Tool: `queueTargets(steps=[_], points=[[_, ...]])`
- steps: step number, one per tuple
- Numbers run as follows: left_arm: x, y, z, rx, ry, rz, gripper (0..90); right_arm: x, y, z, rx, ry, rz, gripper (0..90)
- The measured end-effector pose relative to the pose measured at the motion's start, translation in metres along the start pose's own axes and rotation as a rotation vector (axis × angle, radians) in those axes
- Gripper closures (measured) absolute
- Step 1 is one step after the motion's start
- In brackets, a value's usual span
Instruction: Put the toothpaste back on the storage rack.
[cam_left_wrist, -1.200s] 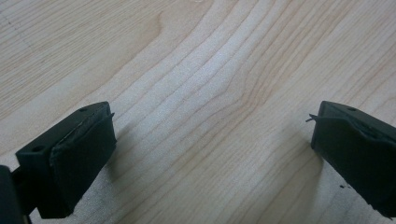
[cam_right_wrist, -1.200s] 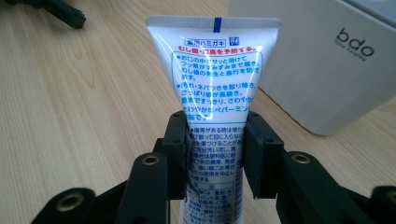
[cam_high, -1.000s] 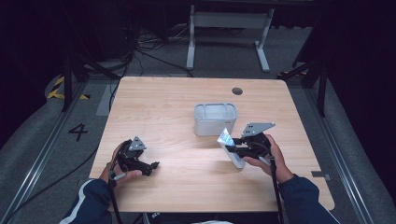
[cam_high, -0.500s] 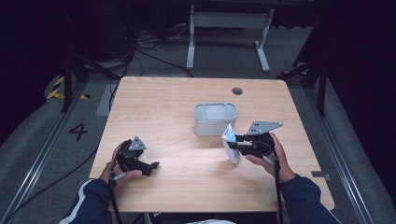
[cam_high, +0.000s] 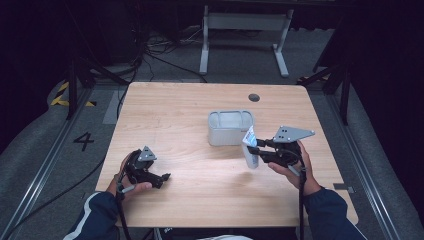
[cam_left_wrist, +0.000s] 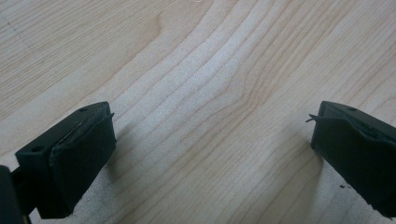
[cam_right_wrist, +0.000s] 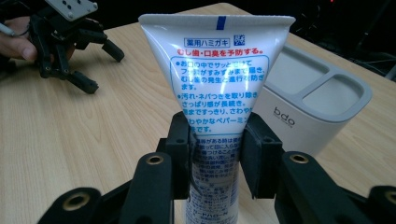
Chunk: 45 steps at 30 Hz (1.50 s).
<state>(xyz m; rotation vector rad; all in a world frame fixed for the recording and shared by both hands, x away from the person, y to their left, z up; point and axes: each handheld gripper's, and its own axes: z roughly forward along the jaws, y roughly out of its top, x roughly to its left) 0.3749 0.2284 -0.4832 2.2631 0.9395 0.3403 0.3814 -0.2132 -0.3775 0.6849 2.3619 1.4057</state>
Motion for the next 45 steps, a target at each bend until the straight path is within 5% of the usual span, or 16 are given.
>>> queueTargets(steps=[26,45], points=[[0.0,0.0,0.0,0.002,0.001,0.001,0.2,0.002,0.055,-0.019,-0.161,-0.034,-0.04,68.2],[0.0,0.0,0.0,0.0,0.0,0.0,0.2,-0.012,0.096,0.0,-0.2,-0.079,-0.068,68.2]])
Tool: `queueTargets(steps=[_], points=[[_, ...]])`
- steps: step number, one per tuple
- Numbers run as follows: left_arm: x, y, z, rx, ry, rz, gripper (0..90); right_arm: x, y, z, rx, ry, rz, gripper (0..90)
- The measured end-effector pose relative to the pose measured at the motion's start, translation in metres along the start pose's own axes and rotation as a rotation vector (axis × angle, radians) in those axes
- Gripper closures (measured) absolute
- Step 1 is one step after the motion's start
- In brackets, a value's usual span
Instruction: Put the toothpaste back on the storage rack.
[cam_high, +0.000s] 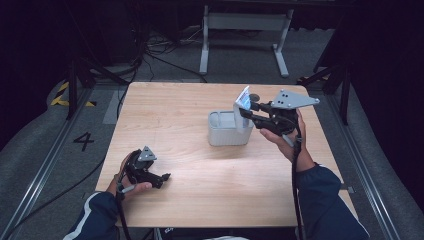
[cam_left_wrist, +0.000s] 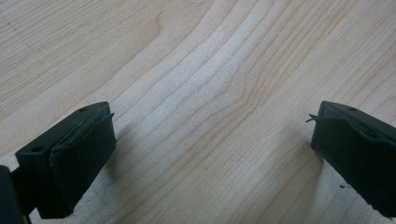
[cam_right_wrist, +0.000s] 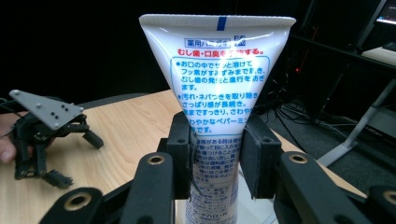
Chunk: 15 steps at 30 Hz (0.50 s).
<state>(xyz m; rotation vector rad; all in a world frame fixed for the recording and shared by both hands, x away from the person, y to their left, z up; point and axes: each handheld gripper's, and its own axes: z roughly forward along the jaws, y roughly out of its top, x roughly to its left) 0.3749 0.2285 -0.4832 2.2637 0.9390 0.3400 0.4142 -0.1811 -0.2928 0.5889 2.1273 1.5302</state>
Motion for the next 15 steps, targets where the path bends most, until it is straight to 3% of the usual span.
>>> queueTargets(steps=[15], points=[[0.0,0.0,0.0,0.0,0.0,0.0,0.2,-0.012,-0.002,0.033,0.029,-0.003,0.013,68.1]])
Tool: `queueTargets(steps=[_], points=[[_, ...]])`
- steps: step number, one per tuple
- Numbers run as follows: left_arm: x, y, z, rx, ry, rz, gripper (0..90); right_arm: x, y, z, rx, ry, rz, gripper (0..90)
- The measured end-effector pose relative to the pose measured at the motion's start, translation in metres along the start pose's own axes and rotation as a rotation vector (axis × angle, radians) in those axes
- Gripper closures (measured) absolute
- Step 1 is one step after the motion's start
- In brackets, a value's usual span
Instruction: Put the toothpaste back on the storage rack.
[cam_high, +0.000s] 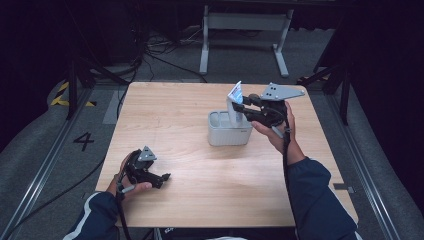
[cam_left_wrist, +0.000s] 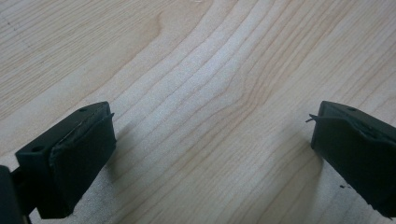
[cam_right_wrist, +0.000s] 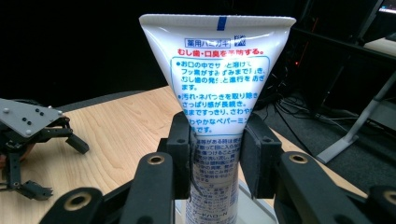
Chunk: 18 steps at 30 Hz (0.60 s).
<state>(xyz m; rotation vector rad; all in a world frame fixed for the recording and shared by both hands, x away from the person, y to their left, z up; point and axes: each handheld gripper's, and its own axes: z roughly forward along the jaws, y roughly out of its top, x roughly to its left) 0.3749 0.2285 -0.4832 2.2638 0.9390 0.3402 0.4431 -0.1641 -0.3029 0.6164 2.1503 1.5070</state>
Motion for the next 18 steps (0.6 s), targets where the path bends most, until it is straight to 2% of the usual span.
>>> queueTargets(steps=[4,18], points=[[0.0,0.0,0.0,0.0,0.0,0.0,0.2,-0.002,-0.003,0.009,0.023,-0.006,-0.012,68.1],[0.0,0.0,0.0,0.0,0.0,0.0,0.2,-0.015,-0.017,0.027,0.046,-0.017,0.023,67.9]])
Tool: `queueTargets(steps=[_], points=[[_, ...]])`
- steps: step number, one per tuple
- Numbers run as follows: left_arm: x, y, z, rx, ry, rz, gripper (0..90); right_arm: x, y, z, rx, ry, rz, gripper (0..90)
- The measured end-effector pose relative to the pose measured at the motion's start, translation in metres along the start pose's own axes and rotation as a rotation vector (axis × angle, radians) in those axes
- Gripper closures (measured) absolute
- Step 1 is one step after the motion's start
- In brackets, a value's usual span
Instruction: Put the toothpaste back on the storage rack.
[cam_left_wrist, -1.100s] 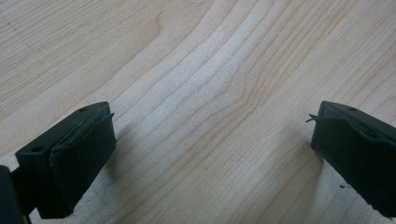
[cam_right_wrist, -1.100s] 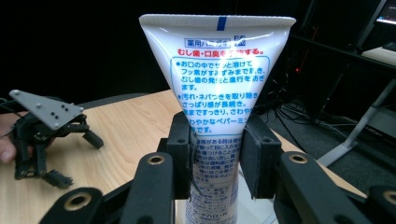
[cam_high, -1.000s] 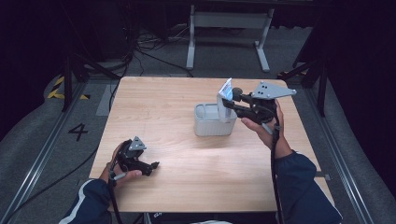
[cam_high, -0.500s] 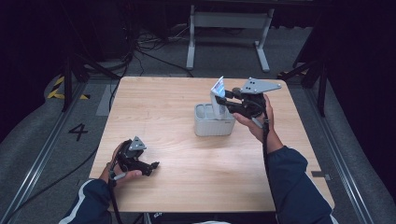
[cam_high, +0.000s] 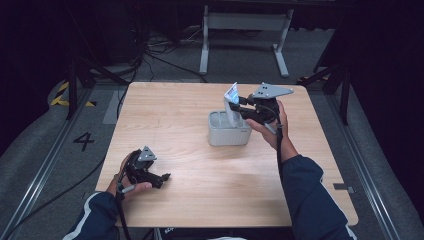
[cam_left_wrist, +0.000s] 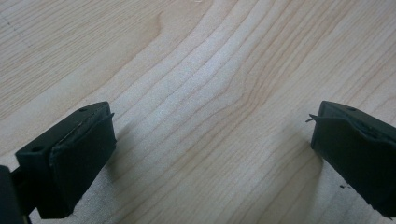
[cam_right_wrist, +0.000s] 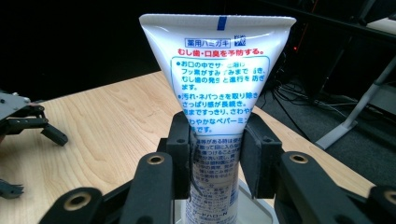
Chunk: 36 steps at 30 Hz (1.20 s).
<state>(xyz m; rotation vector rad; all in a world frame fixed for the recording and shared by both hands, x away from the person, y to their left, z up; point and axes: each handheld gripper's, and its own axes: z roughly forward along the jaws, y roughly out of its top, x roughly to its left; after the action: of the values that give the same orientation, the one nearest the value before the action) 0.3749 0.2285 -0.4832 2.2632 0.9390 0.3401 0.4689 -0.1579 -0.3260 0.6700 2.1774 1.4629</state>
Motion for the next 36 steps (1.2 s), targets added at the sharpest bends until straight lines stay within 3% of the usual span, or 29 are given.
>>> queueTargets(steps=[18,36], points=[[0.0,0.0,0.0,-0.001,0.0,-0.002,0.2,-0.009,-0.026,0.013,0.042,-0.001,0.03,67.6],[0.0,0.0,0.0,0.0,0.0,0.0,0.2,-0.006,-0.05,0.023,0.106,0.02,0.029,66.8]])
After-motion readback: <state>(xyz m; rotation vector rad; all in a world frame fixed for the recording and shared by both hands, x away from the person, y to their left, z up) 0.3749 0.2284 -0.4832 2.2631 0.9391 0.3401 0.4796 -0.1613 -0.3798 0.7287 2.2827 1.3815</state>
